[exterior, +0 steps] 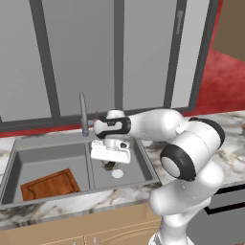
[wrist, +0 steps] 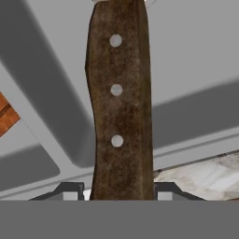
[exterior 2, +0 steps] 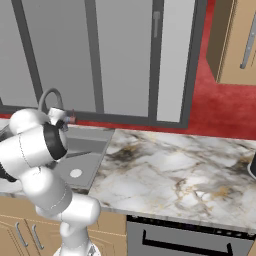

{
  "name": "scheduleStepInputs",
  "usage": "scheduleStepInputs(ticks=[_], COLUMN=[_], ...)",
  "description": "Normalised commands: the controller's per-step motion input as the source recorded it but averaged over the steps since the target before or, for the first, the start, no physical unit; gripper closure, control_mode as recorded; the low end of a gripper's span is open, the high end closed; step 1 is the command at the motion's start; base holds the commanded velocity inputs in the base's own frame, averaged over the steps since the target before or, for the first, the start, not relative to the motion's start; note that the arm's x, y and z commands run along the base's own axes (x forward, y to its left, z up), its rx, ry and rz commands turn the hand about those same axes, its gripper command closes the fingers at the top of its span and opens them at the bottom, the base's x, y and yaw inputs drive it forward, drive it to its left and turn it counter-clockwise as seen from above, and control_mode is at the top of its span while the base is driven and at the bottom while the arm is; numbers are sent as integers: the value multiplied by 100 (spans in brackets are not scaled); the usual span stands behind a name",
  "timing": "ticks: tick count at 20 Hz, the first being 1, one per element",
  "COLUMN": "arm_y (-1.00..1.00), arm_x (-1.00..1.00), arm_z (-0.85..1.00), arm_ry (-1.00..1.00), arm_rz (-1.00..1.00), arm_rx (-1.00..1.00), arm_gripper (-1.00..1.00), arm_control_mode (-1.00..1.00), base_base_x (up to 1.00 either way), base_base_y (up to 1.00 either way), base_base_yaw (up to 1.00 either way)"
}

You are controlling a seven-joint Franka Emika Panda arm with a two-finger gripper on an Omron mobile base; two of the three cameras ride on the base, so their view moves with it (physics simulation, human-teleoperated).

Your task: Move the cutting board and knife to the sink. Then move spray from the cabinet to the counter.

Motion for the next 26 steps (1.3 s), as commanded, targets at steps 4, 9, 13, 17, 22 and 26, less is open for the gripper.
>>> scheduleStepInputs(ticks=[4,9,13,17,22,26], arm_y=[-2,-7,0,0,-9,-30], arm_x=[21,-36,-9,-30,4,9], arm_z=[-18,-29,-2,-8,0,0], arm_ry=[0,-3,0,0,0,-1], arm_rz=[0,-2,0,-3,-1,-4], arm_rx=[-1,0,0,0,0,0], arm_gripper=[100,100,100,100,100,100], arm_control_mode=[-100,-100,-100,-100,-100,-100], base_base_x=[0,0,0,0,0,0], base_base_y=[0,0,0,0,0,0], base_base_yaw=[0,0,0,0,0,0])
